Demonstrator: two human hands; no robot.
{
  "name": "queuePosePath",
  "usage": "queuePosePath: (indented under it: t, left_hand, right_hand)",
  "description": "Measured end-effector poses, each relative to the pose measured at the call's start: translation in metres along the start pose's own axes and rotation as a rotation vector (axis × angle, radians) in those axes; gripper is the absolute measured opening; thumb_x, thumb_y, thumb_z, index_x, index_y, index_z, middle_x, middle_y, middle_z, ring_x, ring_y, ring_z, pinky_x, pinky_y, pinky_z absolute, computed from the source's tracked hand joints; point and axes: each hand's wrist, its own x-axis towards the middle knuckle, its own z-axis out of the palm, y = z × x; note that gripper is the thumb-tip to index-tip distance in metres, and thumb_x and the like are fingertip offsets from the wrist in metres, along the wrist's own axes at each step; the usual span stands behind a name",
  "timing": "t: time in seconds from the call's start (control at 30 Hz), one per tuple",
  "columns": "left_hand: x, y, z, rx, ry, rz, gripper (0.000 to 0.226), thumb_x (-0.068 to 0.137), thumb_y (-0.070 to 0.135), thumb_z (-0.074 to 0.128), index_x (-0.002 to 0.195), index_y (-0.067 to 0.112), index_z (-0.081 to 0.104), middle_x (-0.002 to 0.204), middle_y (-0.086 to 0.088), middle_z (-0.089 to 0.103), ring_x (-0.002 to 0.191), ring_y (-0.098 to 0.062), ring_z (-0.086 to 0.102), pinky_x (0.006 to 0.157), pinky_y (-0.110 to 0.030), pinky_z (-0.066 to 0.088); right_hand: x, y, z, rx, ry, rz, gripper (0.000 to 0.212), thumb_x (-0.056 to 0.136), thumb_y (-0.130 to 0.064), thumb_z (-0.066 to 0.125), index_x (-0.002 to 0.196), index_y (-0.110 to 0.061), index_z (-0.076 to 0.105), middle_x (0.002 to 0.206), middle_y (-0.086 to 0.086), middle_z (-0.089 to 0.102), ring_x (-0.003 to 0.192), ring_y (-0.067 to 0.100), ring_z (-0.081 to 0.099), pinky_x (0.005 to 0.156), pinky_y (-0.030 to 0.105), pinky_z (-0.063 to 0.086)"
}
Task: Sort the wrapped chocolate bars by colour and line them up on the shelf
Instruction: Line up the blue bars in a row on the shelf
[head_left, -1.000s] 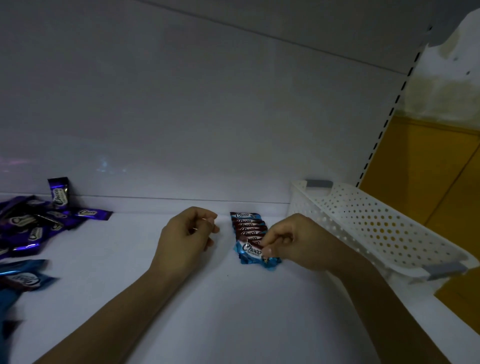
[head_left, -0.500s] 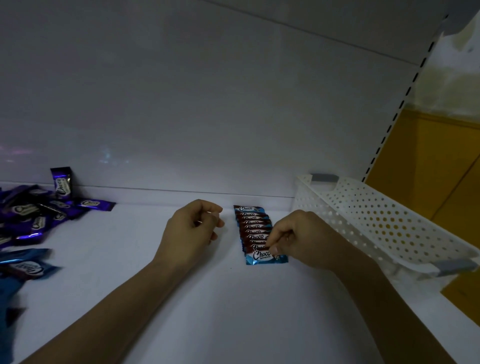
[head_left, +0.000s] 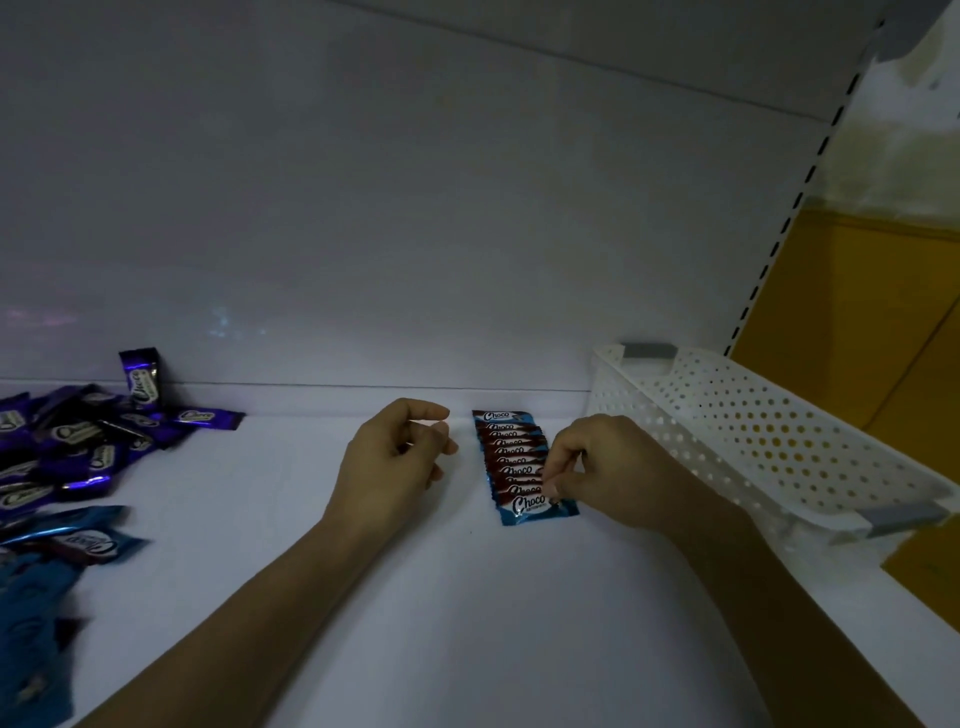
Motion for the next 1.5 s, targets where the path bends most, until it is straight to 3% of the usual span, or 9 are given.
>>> queuePosePath:
  t: [0.23,0.37,0.73,0.9,1.0,1.1,1.2,1.3,1.5]
  left_hand:
    - [-0.013,0.009,0.0,0.226,0.058,0.189,0.024,0.095,0.011,0.051,0.086,0.03,0.062,0.072,0.013,0.067,0.068,-0.005,0.062,0.063,-0.025,0.052]
    - [-0.023,0.019,-0.002,0.488,0.095,0.282,0.015,0.095,0.02,0.052,0.105,0.027,0.062,0.085,0.012,0.064,0.077,-0.007,0.058,0.068,-0.026,0.048]
    - [-0.098,0.064,-0.141,0.972,0.05,0.384,0.037,0.092,0.045,0.057,0.124,0.028,0.058,0.117,0.013,0.061,0.107,-0.008,0.053,0.085,-0.033,0.048]
    - [-0.14,0.047,-0.201,1.347,-0.029,0.148,0.085,0.073,0.083,0.045,0.146,0.042,0.026,0.158,0.006,0.017,0.144,-0.017,0.014,0.117,-0.042,0.014]
    - [-0.144,0.032,-0.215,1.362,-0.053,-0.1,0.104,0.061,0.093,0.041,0.145,0.053,-0.005,0.16,0.009,-0.017,0.146,-0.019,-0.02,0.113,-0.061,-0.01]
    - [-0.141,0.024,-0.217,1.281,-0.058,-0.209,0.111,0.057,0.095,0.042,0.148,0.047,0.001,0.162,0.006,-0.004,0.149,-0.022,-0.004,0.113,-0.065,0.001]
    - [-0.145,0.018,-0.217,1.309,-0.029,-0.121,0.103,0.062,0.093,0.032,0.148,0.036,0.025,0.154,0.005,0.031,0.14,-0.021,0.028,0.112,-0.053,0.017]
    - [-0.147,0.015,-0.219,1.292,-0.002,-0.03,0.091,0.068,0.088,0.037,0.143,0.036,0.036,0.145,0.005,0.042,0.132,-0.018,0.036,0.109,-0.047,0.023]
    - [-0.143,0.009,-0.218,1.258,0.064,-0.22,0.113,0.051,0.098,0.033,0.148,0.047,0.008,0.162,0.003,-0.004,0.148,-0.027,-0.006,0.112,-0.064,-0.003]
  right_hand:
    - [-0.001,-0.012,0.004,0.095,0.214,-0.025,0.01,0.093,-0.018,0.055,0.093,-0.024,0.063,0.097,-0.006,0.06,0.081,0.003,0.058,0.074,0.018,0.048]
    - [-0.002,-0.035,0.014,0.067,0.284,-0.083,0.027,0.095,-0.02,0.052,0.122,-0.021,0.057,0.117,-0.003,0.058,0.1,0.009,0.056,0.089,0.021,0.043]
    - [0.003,-0.139,0.064,-0.006,-0.085,-0.446,0.048,0.099,-0.036,0.043,0.145,-0.028,0.03,0.15,-0.009,0.031,0.135,0.014,0.031,0.108,0.027,0.027]
    - [0.012,-0.203,0.098,0.113,-0.114,-0.493,0.042,0.1,-0.034,0.041,0.141,-0.028,0.036,0.147,-0.007,0.035,0.131,0.015,0.037,0.107,0.029,0.031]
    - [0.01,-0.224,0.12,0.231,-0.117,-0.454,0.043,0.1,-0.035,0.04,0.141,-0.025,0.037,0.145,-0.005,0.04,0.129,0.015,0.039,0.106,0.032,0.034]
    - [0.001,-0.227,0.138,0.218,-0.086,-0.481,0.044,0.099,-0.037,0.039,0.141,-0.024,0.038,0.142,-0.004,0.044,0.127,0.014,0.042,0.106,0.032,0.035]
    - [-0.005,-0.223,0.141,0.198,-0.085,-0.511,0.041,0.099,-0.035,0.041,0.138,-0.023,0.044,0.139,-0.003,0.048,0.125,0.015,0.044,0.105,0.03,0.033]
    - [-0.007,-0.221,0.141,0.248,-0.091,-0.516,0.036,0.098,-0.031,0.045,0.133,-0.021,0.05,0.132,-0.003,0.053,0.12,0.014,0.046,0.101,0.03,0.036]
    - [-0.007,-0.22,0.139,0.449,-0.035,-0.472,0.042,0.097,-0.031,0.047,0.137,-0.023,0.042,0.137,-0.004,0.045,0.124,0.011,0.041,0.095,0.021,0.033]
